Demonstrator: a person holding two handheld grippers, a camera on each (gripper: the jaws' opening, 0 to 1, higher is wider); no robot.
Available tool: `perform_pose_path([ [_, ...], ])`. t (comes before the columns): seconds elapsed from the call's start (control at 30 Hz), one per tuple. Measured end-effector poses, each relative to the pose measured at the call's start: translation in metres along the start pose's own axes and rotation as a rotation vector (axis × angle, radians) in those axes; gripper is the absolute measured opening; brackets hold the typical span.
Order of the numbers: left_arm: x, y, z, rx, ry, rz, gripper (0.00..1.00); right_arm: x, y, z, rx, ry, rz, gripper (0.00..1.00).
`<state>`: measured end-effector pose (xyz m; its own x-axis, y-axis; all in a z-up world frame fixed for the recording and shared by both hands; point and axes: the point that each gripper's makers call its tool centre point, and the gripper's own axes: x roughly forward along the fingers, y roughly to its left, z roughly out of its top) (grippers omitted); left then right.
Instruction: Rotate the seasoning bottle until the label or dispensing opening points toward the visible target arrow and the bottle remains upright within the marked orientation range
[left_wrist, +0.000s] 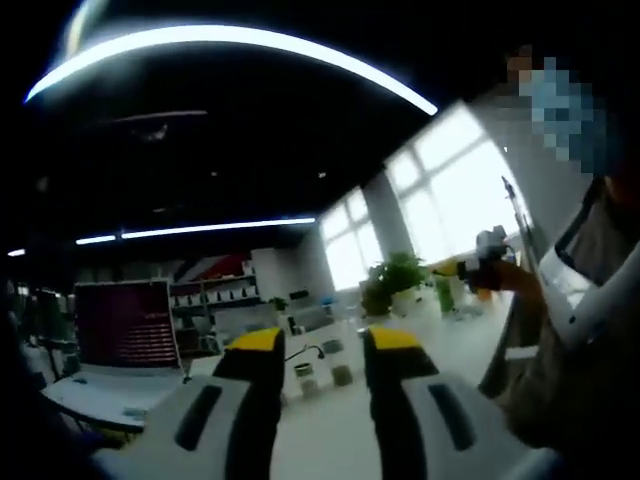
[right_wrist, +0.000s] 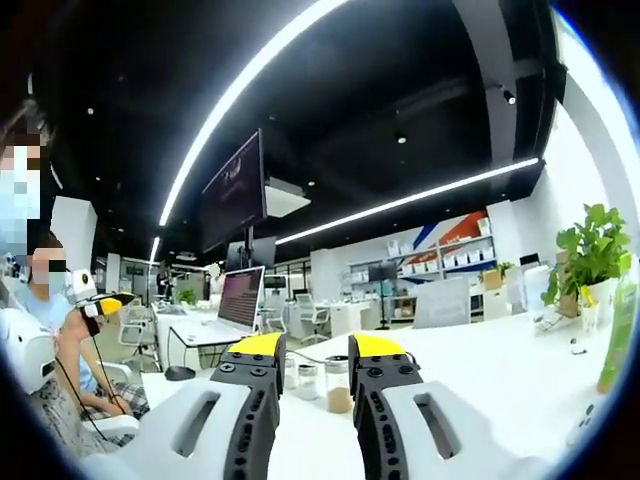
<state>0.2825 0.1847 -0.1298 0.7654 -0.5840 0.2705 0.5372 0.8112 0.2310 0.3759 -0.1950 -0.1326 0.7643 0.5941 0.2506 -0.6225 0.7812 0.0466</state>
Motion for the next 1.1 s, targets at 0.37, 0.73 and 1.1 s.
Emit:
perform_pose_path([
  [0.37,-0.001,0.006,-0.007,-0.009,0.038,0.021,0.33,0.003,-0.002,0.000,0.011,0.006,0.012,0.24],
  [0.73,-0.001,0.016,-0.017,-0.005,0.067,0.044,0.33,0.023,0.000,-0.008,0.090,-0.007,0.035,0.27],
  [1.1,-0.006,0.038,-0.018,-0.013,0.052,0.054,0.32,0.022,-0.001,-0.003,0.028,-0.007,0.018,0.25],
])
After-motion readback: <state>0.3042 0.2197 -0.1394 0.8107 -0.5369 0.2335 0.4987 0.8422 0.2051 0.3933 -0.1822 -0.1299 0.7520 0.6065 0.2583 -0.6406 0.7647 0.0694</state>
